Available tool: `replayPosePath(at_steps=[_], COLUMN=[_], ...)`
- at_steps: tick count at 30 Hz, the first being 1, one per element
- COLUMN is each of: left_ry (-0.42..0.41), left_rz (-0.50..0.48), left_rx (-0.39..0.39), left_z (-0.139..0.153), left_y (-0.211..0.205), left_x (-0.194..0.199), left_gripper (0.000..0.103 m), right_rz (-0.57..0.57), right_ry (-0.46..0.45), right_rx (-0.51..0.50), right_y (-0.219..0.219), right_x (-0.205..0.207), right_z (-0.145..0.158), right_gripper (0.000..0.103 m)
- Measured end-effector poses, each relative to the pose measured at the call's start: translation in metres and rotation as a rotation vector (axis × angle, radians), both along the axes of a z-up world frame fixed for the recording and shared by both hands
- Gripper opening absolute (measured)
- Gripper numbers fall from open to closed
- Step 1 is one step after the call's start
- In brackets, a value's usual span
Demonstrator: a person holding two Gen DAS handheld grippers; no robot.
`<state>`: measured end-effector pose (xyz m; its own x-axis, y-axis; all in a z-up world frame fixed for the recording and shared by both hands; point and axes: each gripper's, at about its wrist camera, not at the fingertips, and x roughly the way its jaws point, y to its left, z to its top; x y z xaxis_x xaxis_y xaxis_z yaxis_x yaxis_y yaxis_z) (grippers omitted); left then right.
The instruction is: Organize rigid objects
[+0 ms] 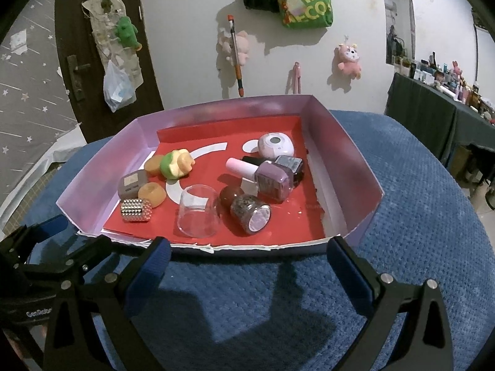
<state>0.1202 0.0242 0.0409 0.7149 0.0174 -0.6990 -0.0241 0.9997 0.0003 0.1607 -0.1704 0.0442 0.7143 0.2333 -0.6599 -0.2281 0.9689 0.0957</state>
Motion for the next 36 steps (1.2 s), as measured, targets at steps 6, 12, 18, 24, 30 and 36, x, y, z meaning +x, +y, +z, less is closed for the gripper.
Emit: replayPosePath(at_steps=[6,12,18,24,30,36], left_ry=[-0.008,-0.022,-0.032,-0.011,0.03,0.069], left_rz=[-0.001,-0.006,-0.016,-0.014,-0.012,-0.004], left_rx=[-0.009,-0.019,-0.034,-0.051,-0.052,-0.064], left_z=[0.002,0.008,0.014,0.009,-0.003,-0.016], left_y=[0.001,0.001,0.001,0.002,0.001,0.002], left_x=[-0.002,-0.008,-0.019,-0.032,-0.043,-0.049], left_gripper=[0.103,0.103,0.103,0.103,0.103,0.103], right_rz=[0.0,0.007,0.026,0.051,0.068,0.063], right_ry=[0.001,-0.018,-0.025,-0.001,0.042,0.091], right_rx=[0.004,0.012,0.016,0.0,-0.016,-0.021], right_y=[-0.001,-0.002,-0.001,-0.002,-0.002,-0.007], right_x=[0.0,-0.006,-0.02,-0.036,-0.048,-0.054], right_z=[0.001,0.01,0.02,0.018,0.007,-0.009], right_gripper=[0.103,0.103,0.103,0.103,0.103,0.103])
